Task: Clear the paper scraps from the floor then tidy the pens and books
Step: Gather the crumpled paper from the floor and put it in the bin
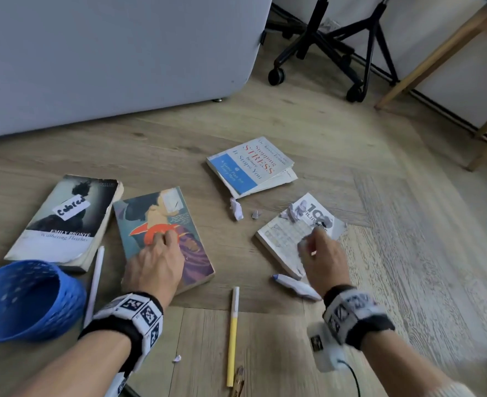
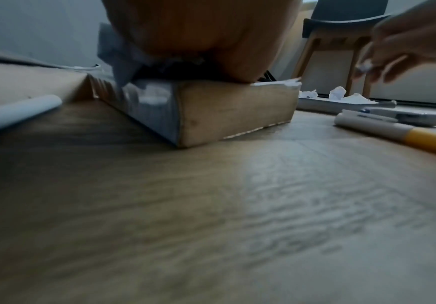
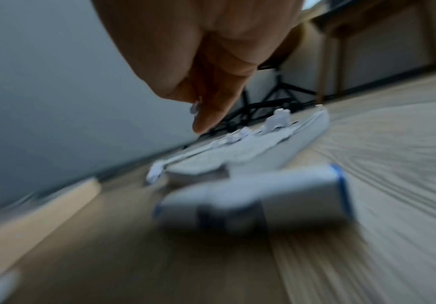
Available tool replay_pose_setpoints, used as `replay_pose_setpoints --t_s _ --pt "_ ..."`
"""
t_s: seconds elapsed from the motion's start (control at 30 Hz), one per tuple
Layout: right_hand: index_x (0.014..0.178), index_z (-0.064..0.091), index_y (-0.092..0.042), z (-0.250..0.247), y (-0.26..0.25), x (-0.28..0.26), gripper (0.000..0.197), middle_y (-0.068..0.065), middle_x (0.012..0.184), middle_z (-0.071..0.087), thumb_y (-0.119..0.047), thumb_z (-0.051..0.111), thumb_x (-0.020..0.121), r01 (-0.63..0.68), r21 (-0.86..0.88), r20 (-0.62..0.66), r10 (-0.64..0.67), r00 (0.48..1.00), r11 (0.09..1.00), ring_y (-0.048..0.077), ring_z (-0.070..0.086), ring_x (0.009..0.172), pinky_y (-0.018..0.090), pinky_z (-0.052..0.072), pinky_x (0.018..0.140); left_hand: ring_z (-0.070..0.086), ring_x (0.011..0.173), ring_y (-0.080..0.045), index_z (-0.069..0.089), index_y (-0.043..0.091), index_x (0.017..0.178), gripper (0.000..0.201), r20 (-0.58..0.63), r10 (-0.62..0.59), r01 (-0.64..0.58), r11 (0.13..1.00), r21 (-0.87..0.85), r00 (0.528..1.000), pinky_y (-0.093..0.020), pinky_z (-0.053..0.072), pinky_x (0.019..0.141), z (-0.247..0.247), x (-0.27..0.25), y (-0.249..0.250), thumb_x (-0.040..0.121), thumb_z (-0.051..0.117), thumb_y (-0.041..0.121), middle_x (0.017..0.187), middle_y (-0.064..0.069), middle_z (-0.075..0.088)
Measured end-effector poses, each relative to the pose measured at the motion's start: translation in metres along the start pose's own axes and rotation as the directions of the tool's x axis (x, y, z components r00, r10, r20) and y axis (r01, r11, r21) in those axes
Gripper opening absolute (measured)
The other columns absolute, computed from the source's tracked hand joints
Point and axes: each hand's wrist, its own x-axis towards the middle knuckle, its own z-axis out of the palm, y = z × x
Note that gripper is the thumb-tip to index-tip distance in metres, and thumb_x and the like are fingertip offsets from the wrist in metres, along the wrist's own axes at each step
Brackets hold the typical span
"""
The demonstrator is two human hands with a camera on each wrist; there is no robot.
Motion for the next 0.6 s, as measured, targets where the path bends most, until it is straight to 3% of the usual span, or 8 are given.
replay_pose_setpoints --t_s 0.07,0.13,0.2,0.3,0.33,0.4,0.5,0.6 --pt "0.084 0.041 -0.008 -0.002 0.009 0.042 0.008 0.009 0.071 0.052 -0.006 0.049 0.086 -0.246 -0.029 -0.076 0.244 0.967 0.969 0.028 0.045 0.061 0.035 0.033 0.056 0.061 0.047 -0.031 0.049 0.008 0.083 0.013 -0.003 0.002 -0.002 1.000 0.027 1.000 -0.025 0.026 0.040 0.002 0.000 0.001 0.086 0.058 0.016 0.068 -0.013 0.057" --pt "0.095 0.041 -0.008 -0.001 0.018 0.073 0.007 0.014 0.087 0.054 -0.009 0.043 0.088 -0.404 -0.122 -0.085 0.396 0.914 0.907 0.029 0.046 0.070 0.038 0.035 0.063 0.060 0.046 -0.031 0.049 0.007 0.081 0.015 0.000 -0.009 0.009 1.000 0.019 1.000 -0.026 0.028 0.040 0.001 0.000 0.002 0.083 0.062 0.013 0.066 -0.014 0.055" --pt "0.109 0.046 -0.003 0.009 0.028 0.091 0.022 0.021 0.109 0.052 -0.015 0.041 0.092 -0.368 -0.305 -0.004 0.386 0.923 0.878 0.032 0.049 0.089 0.040 0.039 0.073 0.058 0.043 -0.032 0.049 0.005 0.078 0.019 -0.013 -0.016 0.015 1.000 -0.017 1.000 -0.025 0.028 0.039 0.002 0.001 0.003 0.077 0.068 0.009 0.063 -0.016 0.052" --pt "0.130 0.047 -0.017 0.026 0.023 0.105 0.058 0.022 0.131 0.042 -0.058 0.031 0.093 -0.341 -0.374 0.122 0.410 0.904 0.862 0.039 0.042 0.117 0.049 0.037 0.092 0.057 0.043 -0.032 0.050 0.006 0.079 0.021 -0.012 0.005 -0.005 1.000 -0.013 1.000 -0.024 0.025 0.039 0.003 0.001 0.003 0.075 0.069 0.013 0.065 -0.015 0.052" --pt "0.132 0.045 -0.025 0.032 0.017 0.108 0.064 0.019 0.133 0.040 -0.067 0.024 0.089 -0.301 -0.370 0.170 0.382 0.908 0.879 0.037 0.039 0.118 0.050 0.037 0.094 0.058 0.044 -0.031 0.050 0.007 0.080 0.021 -0.008 0.006 -0.006 1.000 -0.009 1.000 -0.024 0.025 0.039 0.004 0.001 0.003 0.076 0.069 0.014 0.066 -0.014 0.052" --pt "0.124 0.044 -0.031 0.044 0.002 0.110 0.060 0.013 0.125 0.042 -0.071 0.019 0.086 -0.103 -0.437 0.299 0.252 0.920 0.893 0.031 0.038 0.109 0.045 0.039 0.089 0.058 0.046 -0.030 0.049 0.009 0.081 0.019 0.002 0.003 -0.003 1.000 -0.008 1.000 -0.024 0.028 0.038 0.005 0.000 0.002 0.078 0.066 0.017 0.069 -0.013 0.053" --pt "0.115 0.042 -0.020 0.057 -0.027 0.109 0.066 0.009 0.111 0.041 -0.077 0.026 0.084 -0.019 -0.414 0.340 0.174 0.924 0.910 0.029 0.043 0.105 0.038 0.038 0.085 0.059 0.050 -0.029 0.049 0.012 0.084 0.016 0.024 -0.003 0.003 1.000 -0.009 1.000 -0.026 0.032 0.038 0.004 -0.001 0.002 0.080 0.062 0.021 0.073 -0.010 0.053" --pt "0.117 0.042 -0.017 0.082 -0.052 0.102 0.083 0.010 0.111 0.044 -0.085 0.018 0.076 0.035 -0.432 0.368 0.141 0.919 0.901 0.029 0.047 0.105 0.040 0.040 0.091 0.058 0.049 -0.029 0.050 0.012 0.083 0.020 0.032 0.001 -0.001 1.000 -0.015 0.999 -0.025 0.027 0.038 0.003 -0.001 0.002 0.076 0.066 0.021 0.072 -0.011 0.053"
